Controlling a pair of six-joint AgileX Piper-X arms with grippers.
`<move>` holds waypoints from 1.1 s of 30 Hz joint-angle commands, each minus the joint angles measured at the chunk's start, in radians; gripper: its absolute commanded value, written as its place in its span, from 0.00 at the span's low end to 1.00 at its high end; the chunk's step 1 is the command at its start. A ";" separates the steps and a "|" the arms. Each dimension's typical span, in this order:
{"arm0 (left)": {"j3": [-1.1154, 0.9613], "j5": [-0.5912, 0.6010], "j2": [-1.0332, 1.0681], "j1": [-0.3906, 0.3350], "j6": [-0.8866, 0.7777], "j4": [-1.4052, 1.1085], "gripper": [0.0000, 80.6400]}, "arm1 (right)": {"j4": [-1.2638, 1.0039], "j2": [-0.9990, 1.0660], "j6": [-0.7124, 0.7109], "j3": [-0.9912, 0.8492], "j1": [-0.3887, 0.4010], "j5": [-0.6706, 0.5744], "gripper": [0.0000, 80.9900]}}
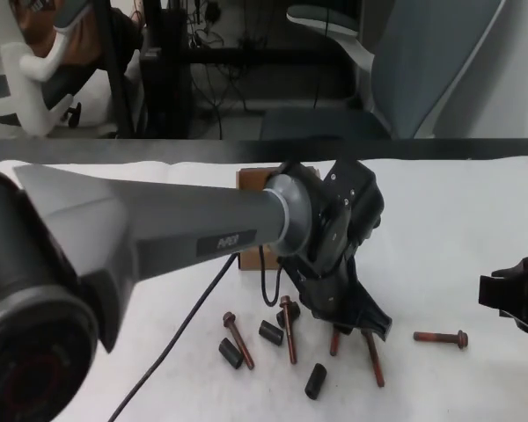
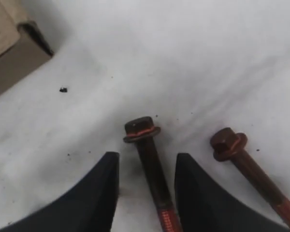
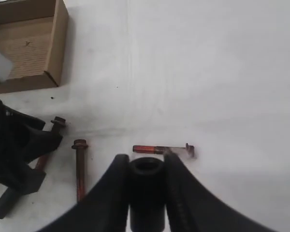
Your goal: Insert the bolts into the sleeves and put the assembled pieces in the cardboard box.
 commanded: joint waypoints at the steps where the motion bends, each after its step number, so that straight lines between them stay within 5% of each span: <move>1: -0.027 -0.019 0.019 0.000 0.003 0.011 0.45 | -0.004 -0.011 -0.013 -0.006 -0.004 -0.033 0.01; 4: -0.054 -0.019 0.058 0.000 0.003 0.014 0.30 | -0.004 -0.011 -0.013 -0.006 -0.004 -0.051 0.01; 6: -0.079 -0.015 0.085 0.000 0.003 0.028 0.00 | -0.004 -0.011 -0.013 -0.006 -0.004 -0.051 0.01; 15: -0.096 -0.019 0.003 0.012 0.003 0.057 0.02 | -0.028 -0.036 -0.106 0.046 0.005 -0.054 0.01; 21: 0.122 -0.012 -0.248 0.031 0.005 -0.164 0.02 | -0.189 -0.199 -0.116 0.193 0.090 -0.127 0.01; 29: 0.722 0.113 -0.715 0.069 -0.030 -0.850 0.02 | -0.588 -0.293 -0.192 0.352 0.323 -0.127 0.01; 33: 0.999 0.181 -0.861 0.054 -0.033 -1.436 0.02 | -0.762 -0.243 -0.205 0.422 0.447 -0.074 0.01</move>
